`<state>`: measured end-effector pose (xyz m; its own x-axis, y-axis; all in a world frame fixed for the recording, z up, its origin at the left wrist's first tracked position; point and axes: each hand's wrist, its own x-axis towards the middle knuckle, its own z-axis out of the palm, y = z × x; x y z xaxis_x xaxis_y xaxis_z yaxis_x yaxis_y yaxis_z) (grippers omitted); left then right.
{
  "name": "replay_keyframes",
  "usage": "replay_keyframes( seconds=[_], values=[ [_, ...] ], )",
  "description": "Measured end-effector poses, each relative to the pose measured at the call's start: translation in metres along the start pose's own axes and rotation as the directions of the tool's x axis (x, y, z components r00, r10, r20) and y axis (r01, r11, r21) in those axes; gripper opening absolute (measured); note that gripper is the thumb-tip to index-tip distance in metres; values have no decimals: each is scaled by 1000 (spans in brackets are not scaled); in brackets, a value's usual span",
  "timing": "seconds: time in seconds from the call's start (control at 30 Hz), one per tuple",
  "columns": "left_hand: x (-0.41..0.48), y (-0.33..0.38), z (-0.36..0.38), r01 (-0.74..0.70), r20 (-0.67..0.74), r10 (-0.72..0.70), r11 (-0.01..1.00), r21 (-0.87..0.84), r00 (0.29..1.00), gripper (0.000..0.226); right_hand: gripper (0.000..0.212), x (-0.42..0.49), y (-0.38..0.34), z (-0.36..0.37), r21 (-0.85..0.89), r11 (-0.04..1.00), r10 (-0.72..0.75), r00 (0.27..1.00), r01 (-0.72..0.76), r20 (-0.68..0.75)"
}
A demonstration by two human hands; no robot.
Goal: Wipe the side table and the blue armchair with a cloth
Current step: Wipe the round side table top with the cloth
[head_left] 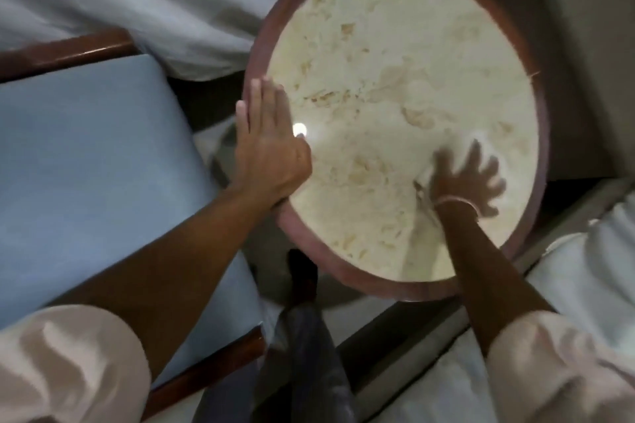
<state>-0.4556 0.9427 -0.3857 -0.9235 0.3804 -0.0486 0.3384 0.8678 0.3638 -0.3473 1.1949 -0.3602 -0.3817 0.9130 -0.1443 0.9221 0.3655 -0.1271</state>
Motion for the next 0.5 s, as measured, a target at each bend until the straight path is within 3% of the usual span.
replay_keyframes(
  seconds=[0.03,0.07,0.13,0.17,0.27,0.37,0.43,0.5],
  values=[
    [4,15,7,-14,11,14,1000,16,1000,78,68,0,-13,10,-40,973,-227,973,228,26],
    [7,25,12,-13,31,12,999,32,999,79,67,-12,-14,19,-103,881,-458,887,462,64],
    [6,34,16,-13,63,10,999,43,998,81,66,-51,35,15,-176,696,-684,717,696,133],
    [6,33,18,-18,44,15,998,61,999,81,65,-64,70,5,-170,717,-666,736,676,122],
    [11,31,19,-61,28,59,994,91,998,80,64,-36,137,-24,-179,899,-399,916,400,48],
    [30,46,30,-57,-25,60,994,95,998,80,69,49,87,-22,-91,992,-90,996,90,-5],
    [46,60,39,-15,-53,19,996,85,998,79,67,94,12,-6,-35,990,-134,991,134,-6],
    [55,66,48,5,-70,2,995,102,998,79,67,93,-39,15,-123,891,-441,898,437,-2]
  ],
)
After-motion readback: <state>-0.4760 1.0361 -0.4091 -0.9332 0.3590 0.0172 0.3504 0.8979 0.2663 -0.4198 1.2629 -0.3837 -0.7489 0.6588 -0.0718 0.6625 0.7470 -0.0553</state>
